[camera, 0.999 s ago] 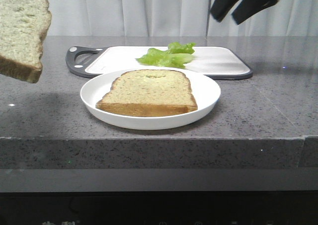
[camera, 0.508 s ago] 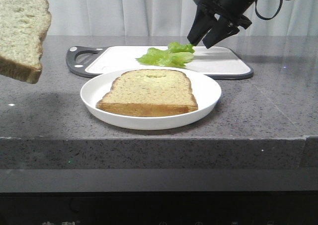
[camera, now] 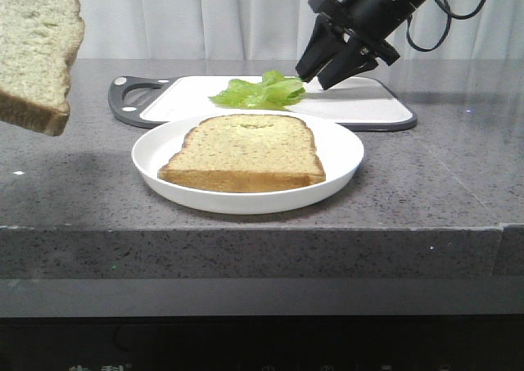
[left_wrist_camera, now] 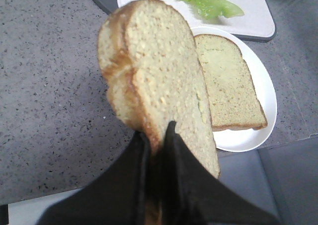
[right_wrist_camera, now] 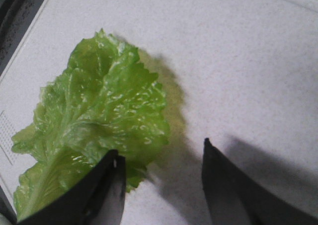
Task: Left arm grabs bread, right arm adds lettuce
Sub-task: 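Move the right gripper down to the lettuce leaf on the cutting board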
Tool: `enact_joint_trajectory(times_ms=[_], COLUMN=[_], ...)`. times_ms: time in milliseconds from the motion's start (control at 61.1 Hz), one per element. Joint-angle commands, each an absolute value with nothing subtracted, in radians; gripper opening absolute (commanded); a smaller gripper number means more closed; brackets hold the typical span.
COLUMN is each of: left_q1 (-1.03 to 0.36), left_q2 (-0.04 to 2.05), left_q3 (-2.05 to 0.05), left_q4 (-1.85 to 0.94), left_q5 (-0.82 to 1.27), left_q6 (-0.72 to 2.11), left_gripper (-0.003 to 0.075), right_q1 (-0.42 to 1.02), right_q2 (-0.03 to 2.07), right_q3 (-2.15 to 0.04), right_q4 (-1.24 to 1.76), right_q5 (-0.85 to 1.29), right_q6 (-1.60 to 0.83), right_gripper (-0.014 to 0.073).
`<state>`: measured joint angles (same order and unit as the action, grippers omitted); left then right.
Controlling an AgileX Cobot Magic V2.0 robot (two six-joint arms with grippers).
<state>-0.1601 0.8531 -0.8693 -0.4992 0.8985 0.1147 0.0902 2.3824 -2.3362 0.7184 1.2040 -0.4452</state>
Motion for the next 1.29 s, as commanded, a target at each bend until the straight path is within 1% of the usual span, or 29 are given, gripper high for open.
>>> enact_joint_trajectory(times_ms=[0, 769, 835, 966, 1277], left_q1=[-0.158, -0.158, -0.158, -0.158, -0.158], left_q2=[0.847, 0.847, 0.847, 0.847, 0.847], left_q3=[-0.897, -0.897, -0.897, -0.897, -0.897], left_q4=[-0.529, -0.529, -0.529, -0.529, -0.529], left_q5=[0.838, 0.838, 0.838, 0.838, 0.838], left_q6=[0.114, 0.114, 0.114, 0.114, 0.114], left_gripper=[-0.0019, -0.0019, -0.0019, -0.0019, -0.0019], right_q1=[0.085, 0.088, 0.088, 0.091, 0.104], right_q2=[2.298, 2.298, 2.298, 2.308, 2.331], right_q3=[-2.370, -2.371, -2.371, -2.371, -2.371], right_q4=[0.781, 0.853, 0.853, 0.855, 0.873], right_q5=[1.185, 1.152, 1.150, 1.158, 1.195], right_q6=[-0.454, -0.453, -0.453, -0.453, -0.454], right_gripper=[0.0379, 0.0382, 0.0399, 0.0470, 0.0474])
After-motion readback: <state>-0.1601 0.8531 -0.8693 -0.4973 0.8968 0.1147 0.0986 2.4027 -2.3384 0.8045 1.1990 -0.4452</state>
